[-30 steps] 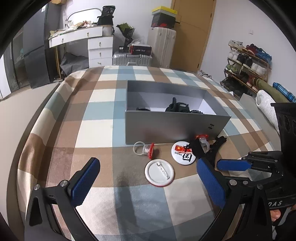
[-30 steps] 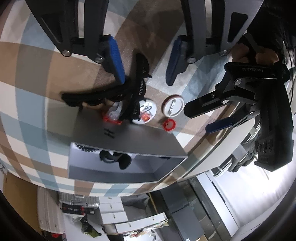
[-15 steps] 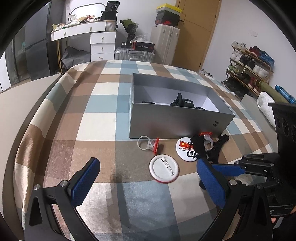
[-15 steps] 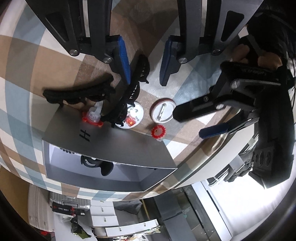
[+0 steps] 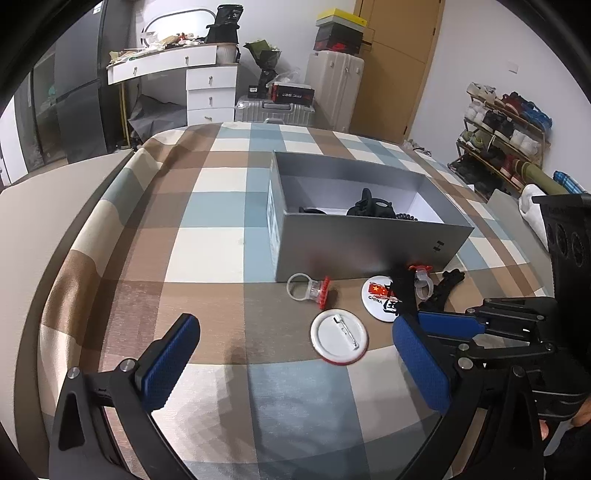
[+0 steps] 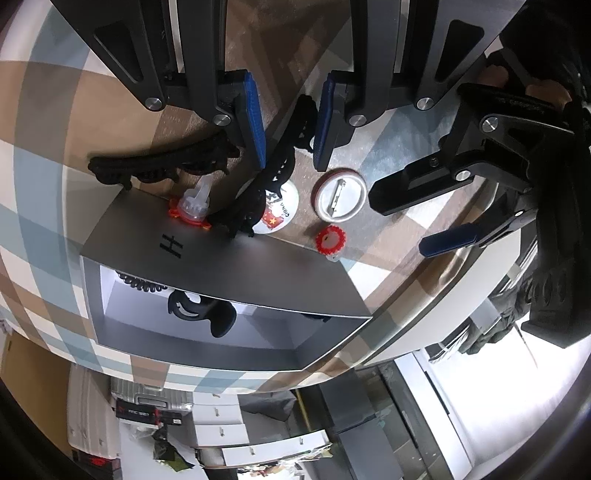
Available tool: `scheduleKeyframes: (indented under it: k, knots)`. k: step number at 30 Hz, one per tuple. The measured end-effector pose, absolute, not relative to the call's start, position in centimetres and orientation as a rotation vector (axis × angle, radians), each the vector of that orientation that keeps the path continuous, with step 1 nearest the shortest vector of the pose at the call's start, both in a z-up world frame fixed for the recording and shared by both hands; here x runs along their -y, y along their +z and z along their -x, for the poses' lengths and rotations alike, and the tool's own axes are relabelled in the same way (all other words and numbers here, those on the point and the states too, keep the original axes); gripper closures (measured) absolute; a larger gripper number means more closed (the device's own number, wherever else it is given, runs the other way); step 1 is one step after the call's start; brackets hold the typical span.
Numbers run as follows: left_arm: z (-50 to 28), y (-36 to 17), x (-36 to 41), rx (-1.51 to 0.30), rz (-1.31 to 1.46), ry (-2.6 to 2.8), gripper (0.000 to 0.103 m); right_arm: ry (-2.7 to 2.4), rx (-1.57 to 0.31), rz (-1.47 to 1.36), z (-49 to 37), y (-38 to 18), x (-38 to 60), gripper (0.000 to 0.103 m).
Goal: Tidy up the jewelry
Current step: 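Reach the right tool to a black hair clip beside the box and grasp it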
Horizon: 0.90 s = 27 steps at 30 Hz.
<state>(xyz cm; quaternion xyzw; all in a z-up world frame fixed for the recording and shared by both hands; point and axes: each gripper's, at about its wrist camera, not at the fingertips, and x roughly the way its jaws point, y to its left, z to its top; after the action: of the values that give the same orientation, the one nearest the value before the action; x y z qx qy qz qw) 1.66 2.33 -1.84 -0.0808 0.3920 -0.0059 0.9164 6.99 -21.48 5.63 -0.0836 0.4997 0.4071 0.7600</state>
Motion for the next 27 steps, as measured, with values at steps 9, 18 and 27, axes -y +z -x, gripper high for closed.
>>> scheduleKeyframes:
  k: [9, 18, 27]
  knots:
    - [-1.7, -1.9, -2.2, -0.814, 0.16, -0.013, 0.001, 0.91, -1.056, 0.111, -6.3, 7.0, 23.2, 0.083]
    - [-2.5, -2.9, -0.6, -0.886, 0.117, -0.042, 0.001, 0.925, -1.002, -0.043, -5.5, 8.5, 27.7, 0.083]
    - [-3.0, -3.9, 1.7, -0.942, 0.003, -0.07, 0.021, 0.877, -0.986, -0.085, -5.5, 9.0, 30.1, 0.083]
